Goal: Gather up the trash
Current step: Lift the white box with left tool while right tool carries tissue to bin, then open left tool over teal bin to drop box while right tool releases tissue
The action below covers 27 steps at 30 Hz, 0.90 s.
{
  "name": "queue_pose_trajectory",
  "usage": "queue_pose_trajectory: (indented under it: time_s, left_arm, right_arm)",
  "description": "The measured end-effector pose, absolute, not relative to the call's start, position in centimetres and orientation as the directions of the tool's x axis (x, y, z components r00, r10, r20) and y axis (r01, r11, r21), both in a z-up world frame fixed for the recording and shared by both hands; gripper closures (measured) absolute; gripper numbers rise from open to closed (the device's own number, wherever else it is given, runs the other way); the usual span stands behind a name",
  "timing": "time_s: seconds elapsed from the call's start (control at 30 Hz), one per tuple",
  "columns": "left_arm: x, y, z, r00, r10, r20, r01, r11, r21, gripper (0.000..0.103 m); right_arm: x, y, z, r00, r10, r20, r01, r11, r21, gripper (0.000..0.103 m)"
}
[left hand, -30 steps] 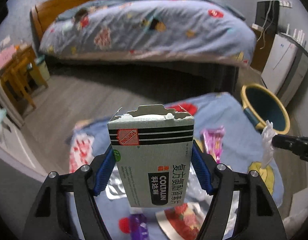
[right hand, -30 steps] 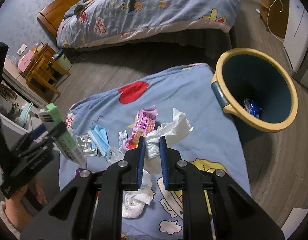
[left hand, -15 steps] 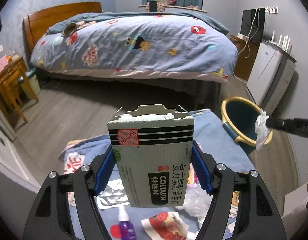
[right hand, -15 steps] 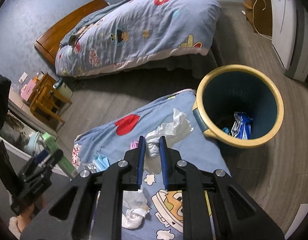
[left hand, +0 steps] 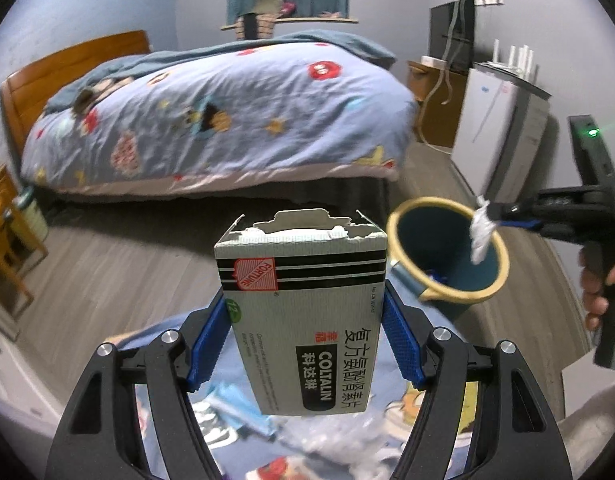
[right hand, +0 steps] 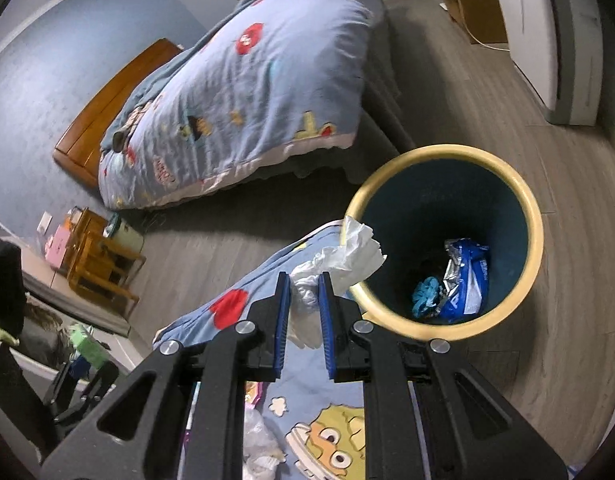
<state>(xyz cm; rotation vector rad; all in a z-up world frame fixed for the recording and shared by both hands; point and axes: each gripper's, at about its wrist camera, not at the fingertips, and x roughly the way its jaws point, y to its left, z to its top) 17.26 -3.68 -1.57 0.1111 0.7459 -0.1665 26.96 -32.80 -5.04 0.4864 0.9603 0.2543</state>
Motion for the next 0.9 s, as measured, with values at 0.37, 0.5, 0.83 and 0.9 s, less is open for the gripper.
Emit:
queue_pose_trajectory:
  time_s: [0.37, 0.5, 0.83, 0.9]
  left_arm:
    - [21.6, -11.3, -2.0, 0.669, -0.222, -0.709, 0.352, 0.935, 0.039, 0.031]
    - [23.4, -14.6, -3.0, 0.643, -0.27, -0.717, 0.418, 0.908, 0.034, 0.031]
    - [27.7, -19.5, -6.4, 0.592, -0.308, -0.745, 0.489, 0.872, 0.028, 0.031]
    - [28.4, -20.0, -7.2, 0.586, -0.313, -0.747, 0.494, 0.869, 0.024, 0.031]
  right_arm:
    - [30.1, -38.0, -6.4, 0.586, 0.328, -0.741, 0.098, 0.879, 0.466, 0.089]
    - [31.0, -39.4, -7.3, 0.582, 0.299, -0.756, 0.13, 0.884, 0.45, 0.089]
    - [31.7, -43.9, -10.2, 0.563, 0.265, -0.783, 0.245, 0.851, 0.465, 0.089]
    - [31.8, -44.3, -10.8, 0.553, 0.265, -0.79, 0.259, 0.846, 0.465, 0.089]
